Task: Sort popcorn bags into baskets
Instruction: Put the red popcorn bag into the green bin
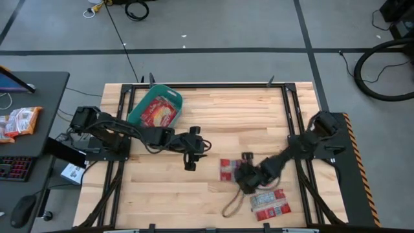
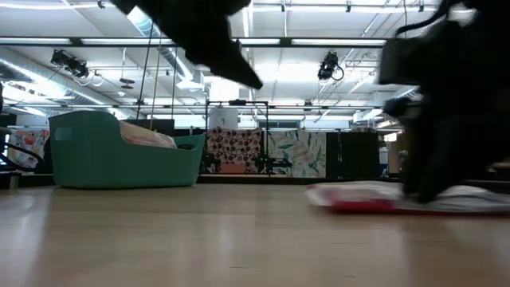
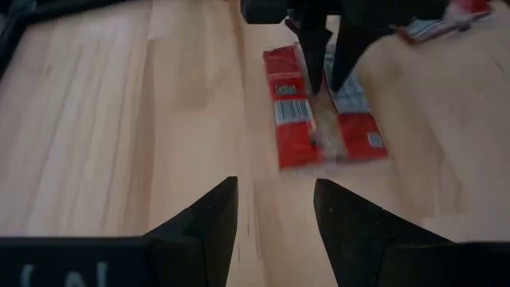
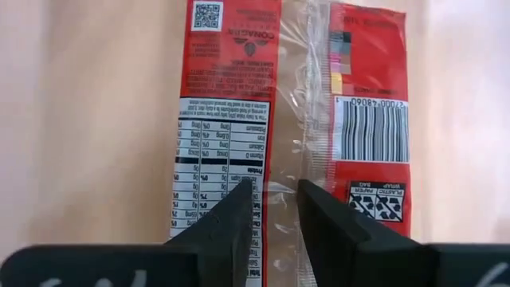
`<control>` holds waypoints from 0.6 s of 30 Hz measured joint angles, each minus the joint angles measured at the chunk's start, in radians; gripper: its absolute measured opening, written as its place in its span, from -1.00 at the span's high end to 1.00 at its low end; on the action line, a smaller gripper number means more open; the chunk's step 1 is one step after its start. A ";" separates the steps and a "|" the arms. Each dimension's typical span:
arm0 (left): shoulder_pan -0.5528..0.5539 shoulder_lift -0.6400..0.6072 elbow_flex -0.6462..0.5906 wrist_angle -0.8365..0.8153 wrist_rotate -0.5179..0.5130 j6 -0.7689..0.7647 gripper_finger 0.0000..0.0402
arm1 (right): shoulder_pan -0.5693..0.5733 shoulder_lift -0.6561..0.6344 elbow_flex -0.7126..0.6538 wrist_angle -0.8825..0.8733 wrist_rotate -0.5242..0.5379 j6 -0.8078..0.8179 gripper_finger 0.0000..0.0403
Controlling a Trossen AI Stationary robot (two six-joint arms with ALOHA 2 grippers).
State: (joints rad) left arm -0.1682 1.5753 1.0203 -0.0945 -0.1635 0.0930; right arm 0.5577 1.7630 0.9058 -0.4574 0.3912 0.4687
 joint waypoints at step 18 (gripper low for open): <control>0.002 0.014 -0.181 0.072 -0.051 -0.108 0.15 | -0.312 -0.021 0.149 0.062 -0.027 -0.443 0.46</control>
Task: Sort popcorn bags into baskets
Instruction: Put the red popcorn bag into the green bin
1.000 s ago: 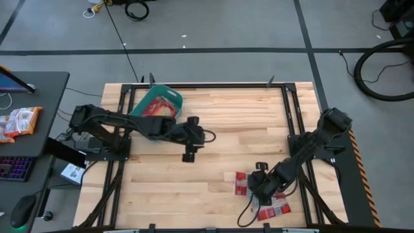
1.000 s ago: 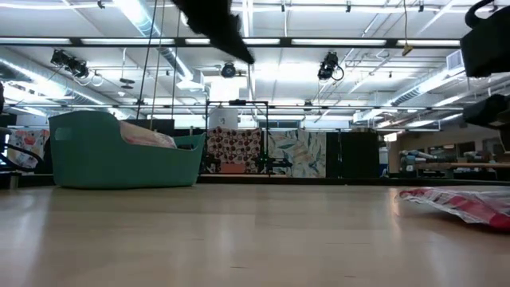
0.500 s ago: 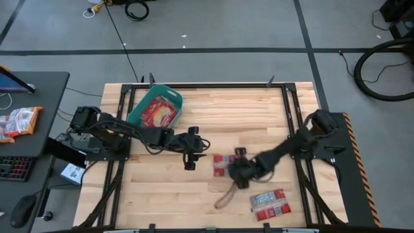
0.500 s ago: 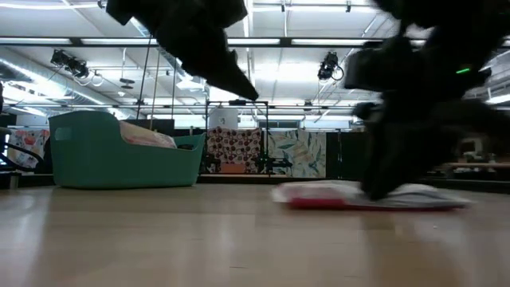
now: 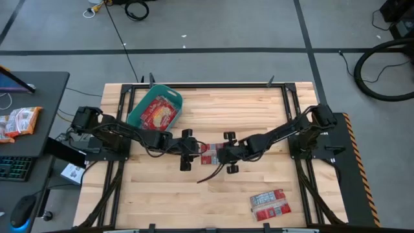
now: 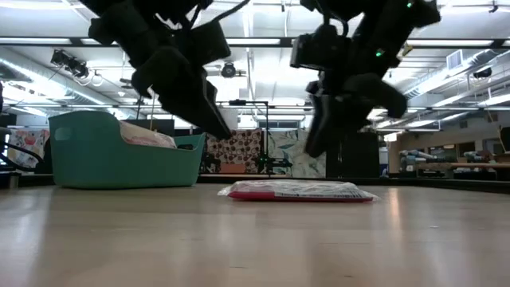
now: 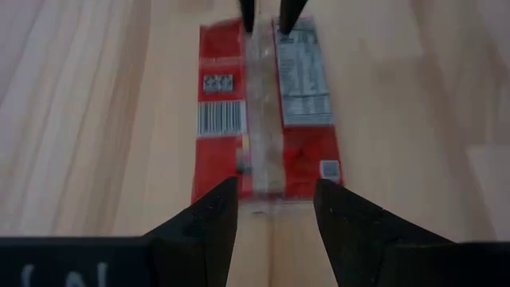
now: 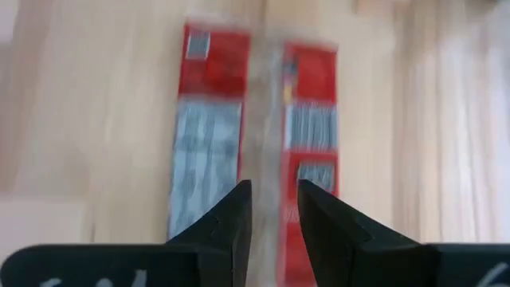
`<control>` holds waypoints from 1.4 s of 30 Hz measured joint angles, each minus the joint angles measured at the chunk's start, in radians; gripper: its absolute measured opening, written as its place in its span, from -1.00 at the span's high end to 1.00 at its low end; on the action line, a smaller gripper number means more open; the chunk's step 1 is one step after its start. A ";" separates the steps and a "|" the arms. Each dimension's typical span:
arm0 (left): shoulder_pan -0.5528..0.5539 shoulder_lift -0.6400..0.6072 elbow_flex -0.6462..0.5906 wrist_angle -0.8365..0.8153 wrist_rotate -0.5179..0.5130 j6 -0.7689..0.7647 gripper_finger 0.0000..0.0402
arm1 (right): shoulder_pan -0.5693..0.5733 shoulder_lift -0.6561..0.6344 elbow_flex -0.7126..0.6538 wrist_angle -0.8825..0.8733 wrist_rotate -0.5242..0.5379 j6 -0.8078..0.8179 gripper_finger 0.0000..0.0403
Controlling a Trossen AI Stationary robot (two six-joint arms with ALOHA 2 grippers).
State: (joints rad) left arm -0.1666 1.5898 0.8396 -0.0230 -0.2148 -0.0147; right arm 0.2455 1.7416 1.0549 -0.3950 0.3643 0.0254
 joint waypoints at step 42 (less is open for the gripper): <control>-0.011 0.276 0.027 0.189 0.045 -0.072 0.15 | -0.359 -0.021 -0.043 0.053 -0.504 -0.007 -0.06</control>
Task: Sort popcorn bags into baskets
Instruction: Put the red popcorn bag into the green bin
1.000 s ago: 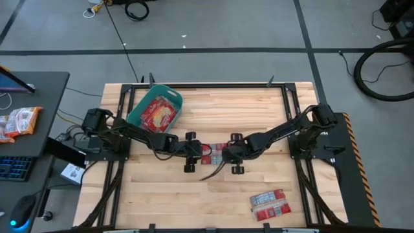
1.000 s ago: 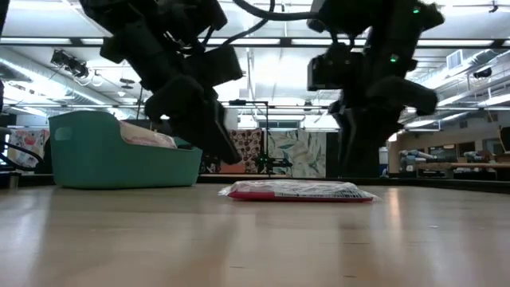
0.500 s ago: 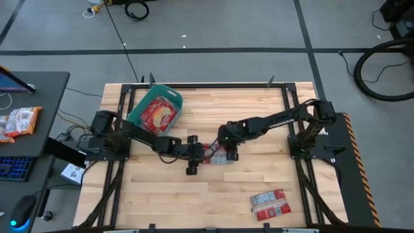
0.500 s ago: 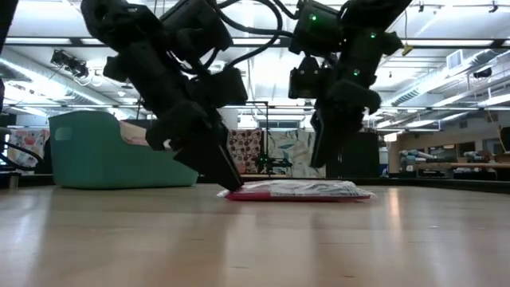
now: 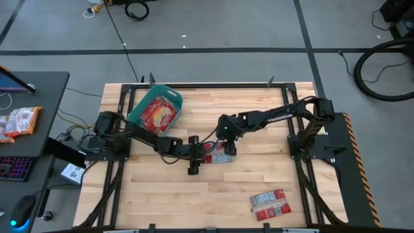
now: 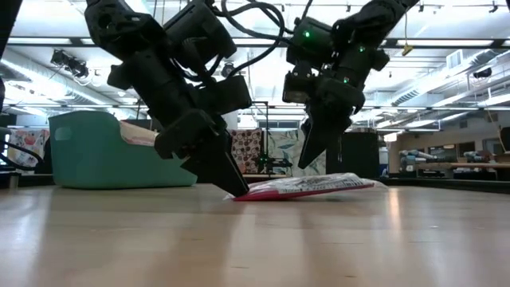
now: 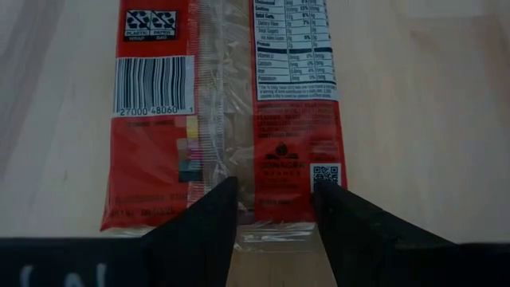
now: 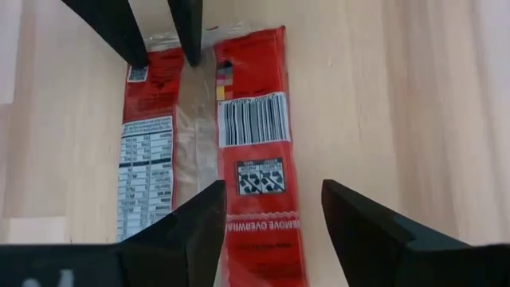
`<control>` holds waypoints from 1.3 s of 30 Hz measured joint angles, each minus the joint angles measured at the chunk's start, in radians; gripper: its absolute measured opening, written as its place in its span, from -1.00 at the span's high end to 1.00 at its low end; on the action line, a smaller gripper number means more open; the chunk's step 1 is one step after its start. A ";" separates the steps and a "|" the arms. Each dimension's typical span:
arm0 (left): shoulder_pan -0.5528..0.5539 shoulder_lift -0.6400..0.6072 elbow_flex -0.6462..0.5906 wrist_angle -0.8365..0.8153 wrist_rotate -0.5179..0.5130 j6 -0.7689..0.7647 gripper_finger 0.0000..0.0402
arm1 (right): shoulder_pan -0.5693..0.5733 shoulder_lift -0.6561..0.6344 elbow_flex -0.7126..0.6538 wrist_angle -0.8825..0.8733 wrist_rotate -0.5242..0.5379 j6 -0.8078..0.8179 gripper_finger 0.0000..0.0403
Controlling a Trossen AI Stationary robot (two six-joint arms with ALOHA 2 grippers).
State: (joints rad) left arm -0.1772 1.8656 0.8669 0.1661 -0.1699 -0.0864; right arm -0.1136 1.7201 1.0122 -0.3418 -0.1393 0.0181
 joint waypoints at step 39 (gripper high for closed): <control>0.000 0.000 -0.005 -0.006 -0.001 -0.033 0.15 | 0.615 0.059 -0.050 0.001 0.741 -0.041 -0.02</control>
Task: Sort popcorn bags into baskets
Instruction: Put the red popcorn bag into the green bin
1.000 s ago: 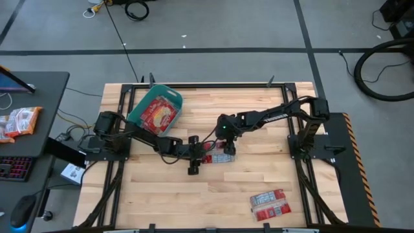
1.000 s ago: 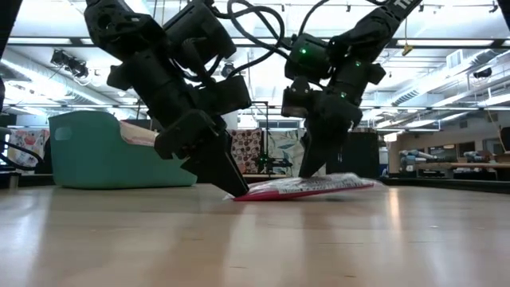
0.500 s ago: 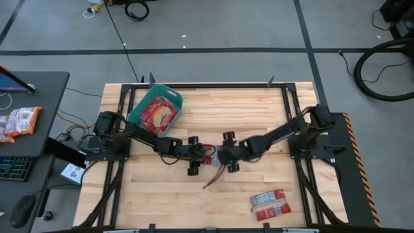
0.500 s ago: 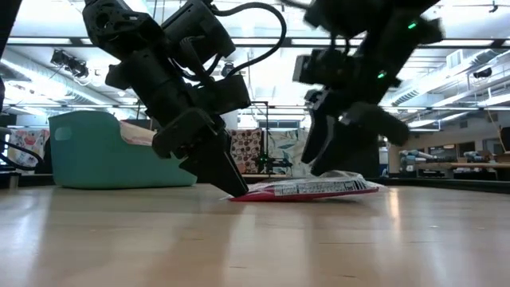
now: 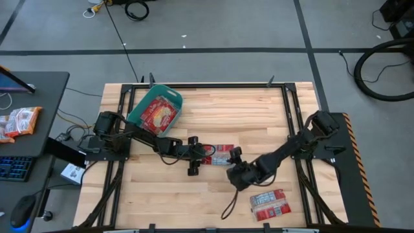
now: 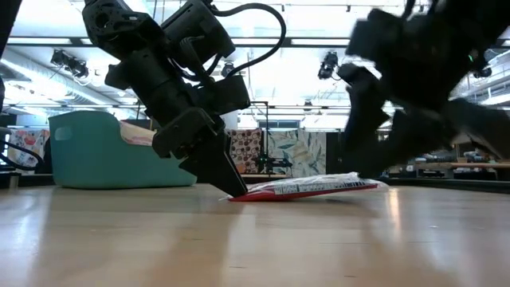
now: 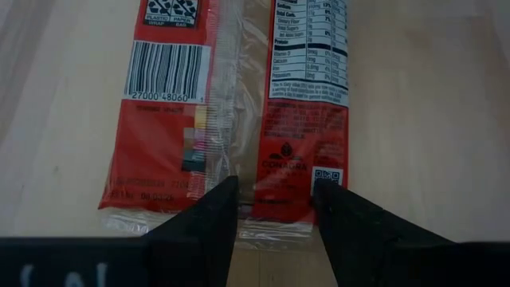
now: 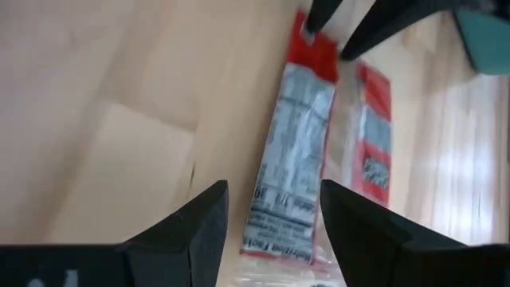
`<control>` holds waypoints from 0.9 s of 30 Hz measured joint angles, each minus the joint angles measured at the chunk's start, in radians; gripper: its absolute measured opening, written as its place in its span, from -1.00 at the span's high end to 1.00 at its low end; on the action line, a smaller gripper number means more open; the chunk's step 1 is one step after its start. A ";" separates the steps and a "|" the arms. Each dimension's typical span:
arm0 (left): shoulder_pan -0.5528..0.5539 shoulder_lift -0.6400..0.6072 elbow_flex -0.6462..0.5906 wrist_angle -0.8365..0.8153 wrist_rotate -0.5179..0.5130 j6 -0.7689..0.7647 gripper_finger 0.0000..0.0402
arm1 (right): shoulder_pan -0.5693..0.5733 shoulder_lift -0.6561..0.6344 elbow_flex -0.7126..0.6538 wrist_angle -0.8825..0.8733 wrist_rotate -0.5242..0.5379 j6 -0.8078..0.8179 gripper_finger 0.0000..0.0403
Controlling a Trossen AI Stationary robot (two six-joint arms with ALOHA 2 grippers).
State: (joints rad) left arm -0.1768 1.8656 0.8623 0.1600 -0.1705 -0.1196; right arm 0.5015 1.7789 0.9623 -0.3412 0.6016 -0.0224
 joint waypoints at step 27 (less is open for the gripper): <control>0.000 0.002 0.000 0.002 -0.001 0.000 0.15 | -0.031 0.126 -0.022 0.036 0.245 -0.115 0.46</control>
State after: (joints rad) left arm -0.1768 1.8671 0.8619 0.1616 -0.1711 -0.1199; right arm 0.4703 1.9045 0.9401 -0.3050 0.8467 -0.1371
